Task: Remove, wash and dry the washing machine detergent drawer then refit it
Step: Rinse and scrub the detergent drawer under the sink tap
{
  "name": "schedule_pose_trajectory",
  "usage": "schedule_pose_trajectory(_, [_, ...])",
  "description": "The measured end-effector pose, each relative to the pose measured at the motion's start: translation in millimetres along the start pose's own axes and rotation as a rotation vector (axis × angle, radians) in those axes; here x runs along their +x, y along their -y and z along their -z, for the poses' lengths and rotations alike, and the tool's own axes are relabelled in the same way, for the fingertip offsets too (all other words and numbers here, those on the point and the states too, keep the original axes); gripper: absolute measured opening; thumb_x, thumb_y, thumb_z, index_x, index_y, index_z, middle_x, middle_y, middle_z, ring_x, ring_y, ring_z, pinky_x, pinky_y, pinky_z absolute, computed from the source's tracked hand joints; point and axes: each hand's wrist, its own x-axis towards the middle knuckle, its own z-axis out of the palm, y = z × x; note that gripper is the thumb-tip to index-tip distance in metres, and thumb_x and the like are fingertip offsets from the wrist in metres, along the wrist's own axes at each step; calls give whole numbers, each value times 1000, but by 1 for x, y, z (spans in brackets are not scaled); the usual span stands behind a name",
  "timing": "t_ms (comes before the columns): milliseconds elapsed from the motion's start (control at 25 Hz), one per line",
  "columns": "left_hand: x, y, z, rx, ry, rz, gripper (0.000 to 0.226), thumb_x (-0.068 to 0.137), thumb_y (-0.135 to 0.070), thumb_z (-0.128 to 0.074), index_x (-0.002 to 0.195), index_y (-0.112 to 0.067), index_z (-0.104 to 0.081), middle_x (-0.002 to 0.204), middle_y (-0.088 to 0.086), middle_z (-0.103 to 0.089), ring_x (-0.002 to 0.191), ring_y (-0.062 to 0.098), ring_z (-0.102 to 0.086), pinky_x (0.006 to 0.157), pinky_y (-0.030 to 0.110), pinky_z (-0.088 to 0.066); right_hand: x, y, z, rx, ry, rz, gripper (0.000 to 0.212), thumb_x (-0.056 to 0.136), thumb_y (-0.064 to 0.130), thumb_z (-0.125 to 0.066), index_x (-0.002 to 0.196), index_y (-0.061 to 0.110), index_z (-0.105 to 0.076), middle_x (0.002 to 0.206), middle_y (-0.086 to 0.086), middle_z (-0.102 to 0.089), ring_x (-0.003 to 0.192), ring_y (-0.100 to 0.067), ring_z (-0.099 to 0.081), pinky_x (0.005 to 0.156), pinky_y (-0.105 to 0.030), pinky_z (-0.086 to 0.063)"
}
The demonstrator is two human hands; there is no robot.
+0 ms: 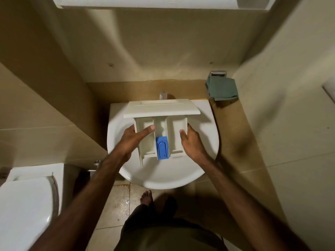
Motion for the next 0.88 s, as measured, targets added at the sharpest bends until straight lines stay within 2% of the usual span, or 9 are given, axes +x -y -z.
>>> schedule_pose_trajectory(160, [9,-38,3,-15,-8,-106,38,88,-38,-80,123,-24,-72,111,-9,-80,103,11,-76,77,27,-58,19,34,20,19,-71,72,37,110,19,-45,144,5,-51,135,-11,-65,123,-25,-61,102,-28,-45])
schedule_pose_trajectory(320, [15,-82,9,-41,-12,-244,50,78,-45,-84,121,-23,-73,117,-3,-79,111,15,-74,92,34,-60,39,57,33,84,-168,116,33,110,28,-44,128,3,-56,124,-16,-66,118,-31,-61,104,-46,-49])
schedule_pose_trajectory(400, [14,-74,7,-26,-26,-232,50,76,-45,-85,119,-22,-74,115,-4,-79,110,14,-74,94,36,-59,32,50,25,101,-170,92,34,110,25,-45,134,2,-55,129,-17,-66,122,-32,-61,107,-44,-48])
schedule_pose_trajectory(480, [9,-47,4,-14,-35,-167,44,82,-40,-84,121,-22,-73,112,-5,-80,105,13,-76,96,41,-60,15,34,12,68,-130,46,39,111,21,-45,145,3,-50,137,-17,-64,129,-32,-59,109,-33,-45])
schedule_pose_trajectory(520, [6,-32,3,-11,-21,-128,42,86,-38,-82,123,-22,-72,112,-5,-80,103,12,-76,97,43,-60,7,25,6,45,-105,22,40,111,19,-45,146,2,-49,136,-16,-65,127,-33,-60,107,-30,-45])
schedule_pose_trajectory(600, [1,-14,1,-5,3,-84,39,88,-35,-81,124,-23,-71,111,-7,-80,102,10,-76,97,43,-60,-2,13,2,30,-62,13,37,110,18,-45,143,3,-52,128,-15,-68,121,-33,-64,104,-32,-48])
schedule_pose_trajectory(720, [4,-35,0,-23,-15,-123,27,88,-30,-80,114,-25,-72,101,-14,-81,95,3,-76,86,31,-60,7,29,14,66,-97,51,40,110,18,-47,147,5,-50,139,-13,-64,131,-28,-59,106,-26,-42])
schedule_pose_trajectory(800, [8,-65,1,-27,-27,-202,30,87,-31,-81,115,-26,-72,104,-14,-80,99,3,-75,84,25,-59,24,52,28,100,-164,109,36,109,19,-48,140,3,-55,135,-15,-66,126,-30,-61,105,-33,-47])
schedule_pose_trajectory(880, [11,-87,4,-49,-24,-284,41,86,-33,-82,123,-21,-70,115,-6,-79,106,8,-74,85,23,-60,36,70,40,119,-210,160,31,110,21,-47,132,3,-58,127,-15,-68,119,-31,-63,103,-42,-50])
